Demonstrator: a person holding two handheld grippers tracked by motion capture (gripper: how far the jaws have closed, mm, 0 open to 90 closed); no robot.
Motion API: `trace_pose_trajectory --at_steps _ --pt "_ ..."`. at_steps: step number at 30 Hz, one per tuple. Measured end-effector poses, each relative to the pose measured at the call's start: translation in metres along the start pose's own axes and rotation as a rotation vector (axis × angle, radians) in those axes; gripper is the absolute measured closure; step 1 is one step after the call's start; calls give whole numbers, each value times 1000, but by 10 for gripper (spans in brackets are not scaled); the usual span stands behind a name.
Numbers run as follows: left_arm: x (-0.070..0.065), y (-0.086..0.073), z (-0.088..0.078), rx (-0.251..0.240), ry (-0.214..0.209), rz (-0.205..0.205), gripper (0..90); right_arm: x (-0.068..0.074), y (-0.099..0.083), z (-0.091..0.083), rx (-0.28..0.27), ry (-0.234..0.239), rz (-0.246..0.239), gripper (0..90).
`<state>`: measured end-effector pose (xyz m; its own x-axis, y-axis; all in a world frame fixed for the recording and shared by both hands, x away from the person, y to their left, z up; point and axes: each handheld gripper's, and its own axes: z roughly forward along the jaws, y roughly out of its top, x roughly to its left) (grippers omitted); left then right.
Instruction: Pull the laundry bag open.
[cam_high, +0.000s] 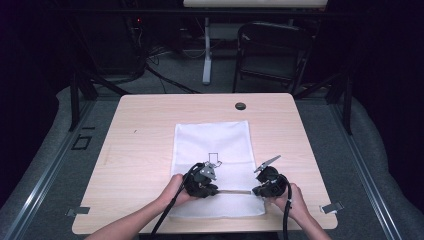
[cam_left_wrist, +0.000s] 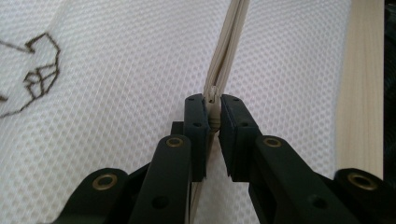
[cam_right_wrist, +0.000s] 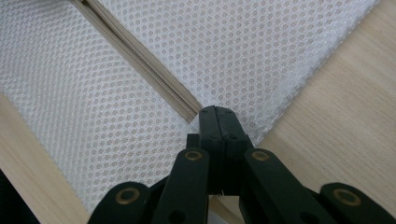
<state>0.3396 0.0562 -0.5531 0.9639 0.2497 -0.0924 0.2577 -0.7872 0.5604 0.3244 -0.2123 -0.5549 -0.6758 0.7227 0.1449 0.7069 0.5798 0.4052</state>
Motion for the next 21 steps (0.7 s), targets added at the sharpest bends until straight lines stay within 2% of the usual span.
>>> trace_pose_trajectory --at_steps 4,5,6,12,15,17,21 --pt "2 -6 -4 -3 5 -13 813 0 1 0 9 2 -2 900" --pt "2 -8 -7 -16 -5 -24 813 0 1 0 9 1 -1 900" --pt "2 -8 -7 -16 -6 -20 813 1 0 1 -6 1 12 900" --pt "1 -9 -8 -18 -11 -23 813 1 0 0 3 -2 0 900" --pt "1 -12 -8 7 -3 -21 813 1 0 1 -4 2 10 900" --pt "2 -13 -8 7 -1 -21 813 0 1 0 11 -6 -4 900" --pt "4 -22 -14 8 6 -45 813 1 0 1 -2 -2 7 900"
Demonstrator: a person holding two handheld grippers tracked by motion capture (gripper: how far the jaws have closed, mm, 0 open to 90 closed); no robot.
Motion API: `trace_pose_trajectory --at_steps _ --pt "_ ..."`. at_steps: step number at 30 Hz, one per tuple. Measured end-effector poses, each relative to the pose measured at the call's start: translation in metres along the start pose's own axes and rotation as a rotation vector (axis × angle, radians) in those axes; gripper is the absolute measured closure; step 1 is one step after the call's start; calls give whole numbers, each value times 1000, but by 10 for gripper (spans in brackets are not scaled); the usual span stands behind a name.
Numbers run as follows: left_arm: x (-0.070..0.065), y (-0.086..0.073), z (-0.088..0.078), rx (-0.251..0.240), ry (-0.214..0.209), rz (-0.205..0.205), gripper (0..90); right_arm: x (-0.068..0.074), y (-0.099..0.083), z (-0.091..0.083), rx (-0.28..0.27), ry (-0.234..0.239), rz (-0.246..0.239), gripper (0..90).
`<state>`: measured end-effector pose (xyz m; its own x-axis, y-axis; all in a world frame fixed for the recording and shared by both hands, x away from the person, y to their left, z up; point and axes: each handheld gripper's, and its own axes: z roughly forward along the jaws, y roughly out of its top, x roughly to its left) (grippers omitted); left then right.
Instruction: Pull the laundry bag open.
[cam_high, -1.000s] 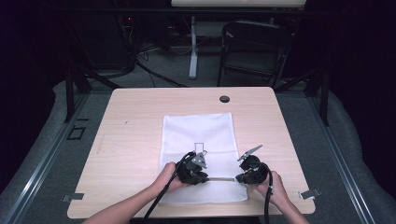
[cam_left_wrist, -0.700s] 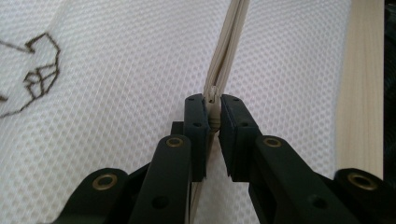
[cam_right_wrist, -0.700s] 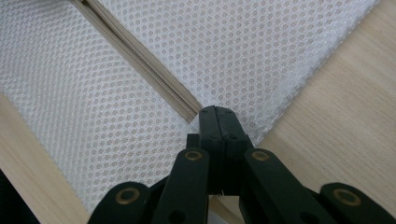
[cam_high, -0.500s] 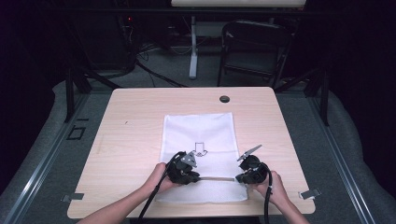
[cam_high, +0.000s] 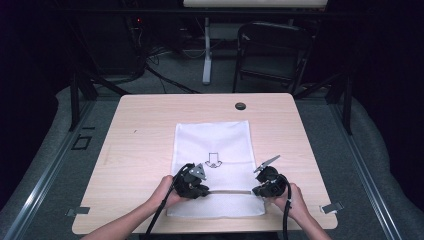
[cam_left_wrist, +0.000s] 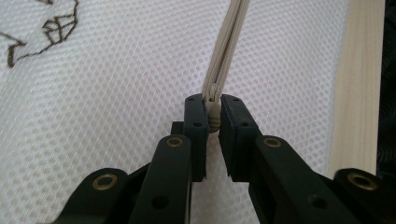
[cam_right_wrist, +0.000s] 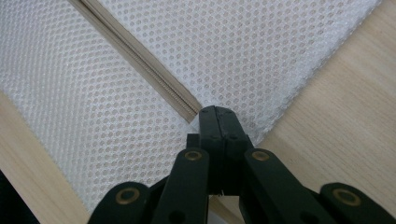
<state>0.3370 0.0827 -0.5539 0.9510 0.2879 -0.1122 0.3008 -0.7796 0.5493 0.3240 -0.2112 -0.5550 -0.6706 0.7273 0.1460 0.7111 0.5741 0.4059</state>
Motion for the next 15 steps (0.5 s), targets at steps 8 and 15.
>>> trace_pose_trajectory --at_steps 8,15 --pt "3 -9 -7 2 8 -20 813 0 0 0 1 -2 -1 900" --pt "2 -12 -11 -10 10 -23 812 0 0 0 0 -2 -5 900"
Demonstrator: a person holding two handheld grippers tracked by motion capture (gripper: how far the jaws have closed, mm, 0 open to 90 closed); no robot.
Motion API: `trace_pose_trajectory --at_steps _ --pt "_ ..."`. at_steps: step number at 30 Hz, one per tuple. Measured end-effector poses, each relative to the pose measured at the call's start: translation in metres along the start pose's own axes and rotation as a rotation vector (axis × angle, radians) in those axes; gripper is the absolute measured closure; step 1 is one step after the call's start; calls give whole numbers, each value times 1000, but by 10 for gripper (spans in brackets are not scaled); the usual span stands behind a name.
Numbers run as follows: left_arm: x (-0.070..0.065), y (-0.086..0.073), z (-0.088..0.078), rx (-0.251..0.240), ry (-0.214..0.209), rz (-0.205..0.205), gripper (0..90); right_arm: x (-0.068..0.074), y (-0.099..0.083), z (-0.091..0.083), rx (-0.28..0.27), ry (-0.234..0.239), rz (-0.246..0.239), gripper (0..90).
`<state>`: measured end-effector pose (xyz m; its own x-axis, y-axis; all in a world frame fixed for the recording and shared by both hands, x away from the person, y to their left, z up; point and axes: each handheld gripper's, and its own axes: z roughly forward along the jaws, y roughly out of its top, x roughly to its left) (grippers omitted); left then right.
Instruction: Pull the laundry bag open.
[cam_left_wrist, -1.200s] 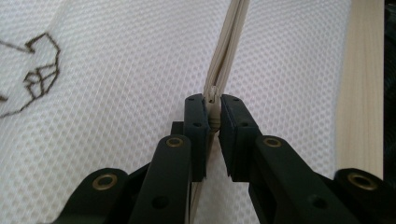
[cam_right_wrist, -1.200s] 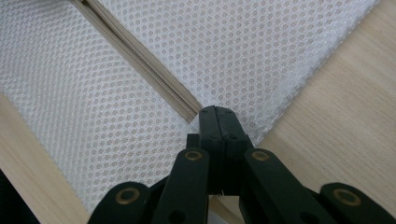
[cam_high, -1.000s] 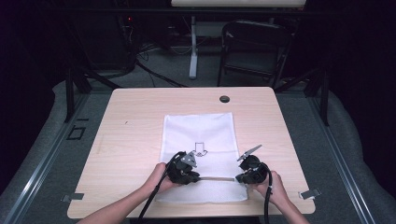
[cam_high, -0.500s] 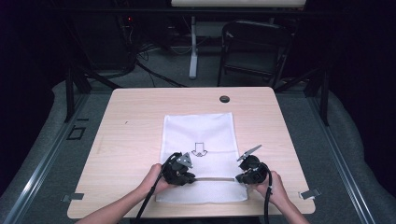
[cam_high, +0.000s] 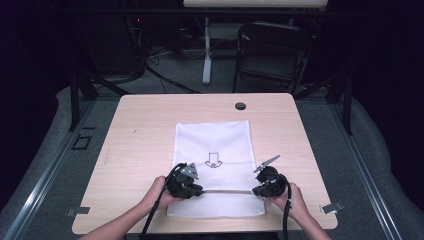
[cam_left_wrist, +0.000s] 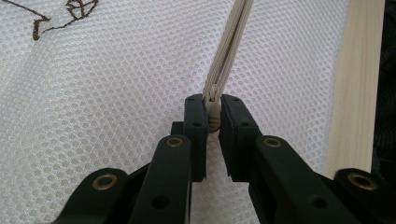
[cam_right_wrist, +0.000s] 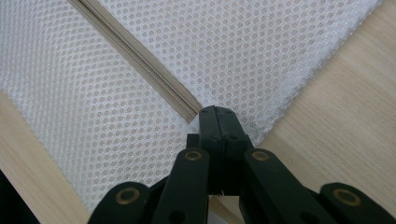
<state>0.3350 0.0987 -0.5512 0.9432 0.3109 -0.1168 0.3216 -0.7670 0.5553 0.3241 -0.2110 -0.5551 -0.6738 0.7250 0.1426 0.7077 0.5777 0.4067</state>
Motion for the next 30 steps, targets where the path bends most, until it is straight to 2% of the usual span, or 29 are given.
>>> trace_pose_trajectory --at_steps 6,14,16,18,22,28,30 --pt "0 -2 -4 -17 1 -11 813 2 0 -1 7 -17 -18 900" --pt "0 -6 -8 -13 -4 -5 812 2 0 -1 8 -18 -19 900" --pt "1 -6 -8 -18 -7 -15 812 2 0 -1 13 -21 -22 900" --pt "-2 -4 -4 -11 1 -13 812 0 0 -3 33 -8 -23 900" --pt "-6 1 3 -2 -11 2 812 -4 -3 -5 38 -20 -17 900" --pt "-7 1 -1 -17 -22 13 813 -4 -4 -6 41 -35 -5 900" --pt "-7 -1 -2 -2 -7 17 813 -3 -4 -6 40 -32 -1 900"
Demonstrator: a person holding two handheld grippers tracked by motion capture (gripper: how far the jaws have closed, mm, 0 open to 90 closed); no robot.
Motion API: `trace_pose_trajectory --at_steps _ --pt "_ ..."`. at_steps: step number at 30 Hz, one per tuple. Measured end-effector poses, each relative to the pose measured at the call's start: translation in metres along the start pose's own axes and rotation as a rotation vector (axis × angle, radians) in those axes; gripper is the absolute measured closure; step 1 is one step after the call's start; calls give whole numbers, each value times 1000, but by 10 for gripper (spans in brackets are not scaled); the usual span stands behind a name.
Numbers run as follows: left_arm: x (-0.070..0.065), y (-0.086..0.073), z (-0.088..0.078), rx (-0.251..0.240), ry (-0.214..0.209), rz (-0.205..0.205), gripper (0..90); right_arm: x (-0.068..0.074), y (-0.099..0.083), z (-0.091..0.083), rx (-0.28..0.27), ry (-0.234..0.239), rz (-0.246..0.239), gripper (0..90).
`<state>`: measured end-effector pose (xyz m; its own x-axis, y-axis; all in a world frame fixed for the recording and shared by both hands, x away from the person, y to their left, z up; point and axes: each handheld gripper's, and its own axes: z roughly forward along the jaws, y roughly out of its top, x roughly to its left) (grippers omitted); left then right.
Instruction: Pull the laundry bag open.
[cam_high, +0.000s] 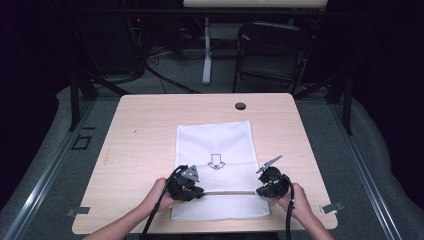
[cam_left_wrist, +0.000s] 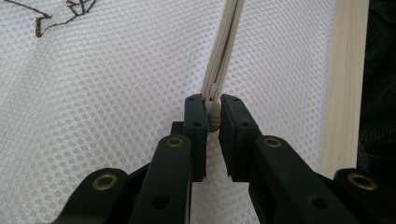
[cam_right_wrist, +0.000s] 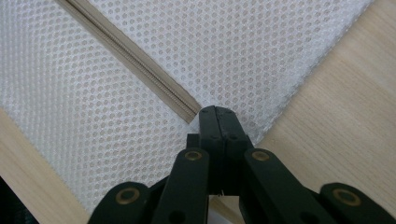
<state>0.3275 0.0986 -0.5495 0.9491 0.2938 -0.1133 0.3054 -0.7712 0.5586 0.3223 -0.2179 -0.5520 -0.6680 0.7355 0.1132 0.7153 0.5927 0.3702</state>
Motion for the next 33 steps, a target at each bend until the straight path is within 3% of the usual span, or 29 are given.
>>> trace_pose_trajectory --at_steps 3,8,10,31,33 --pt "3 -5 -4 -2 -3 -14 812 0 0 0 0 -3 3 900" --pt "3 -6 -7 -4 -3 0 813 -1 0 0 7 2 1 900" --pt "6 -10 -8 -13 -22 -14 812 -1 0 0 5 2 3 900" --pt "10 -30 -25 -16 -10 -16 811 -2 -1 -1 6 2 0 900" --pt "11 -32 -27 -8 -1 -11 812 -1 -1 0 -13 7 19 900"
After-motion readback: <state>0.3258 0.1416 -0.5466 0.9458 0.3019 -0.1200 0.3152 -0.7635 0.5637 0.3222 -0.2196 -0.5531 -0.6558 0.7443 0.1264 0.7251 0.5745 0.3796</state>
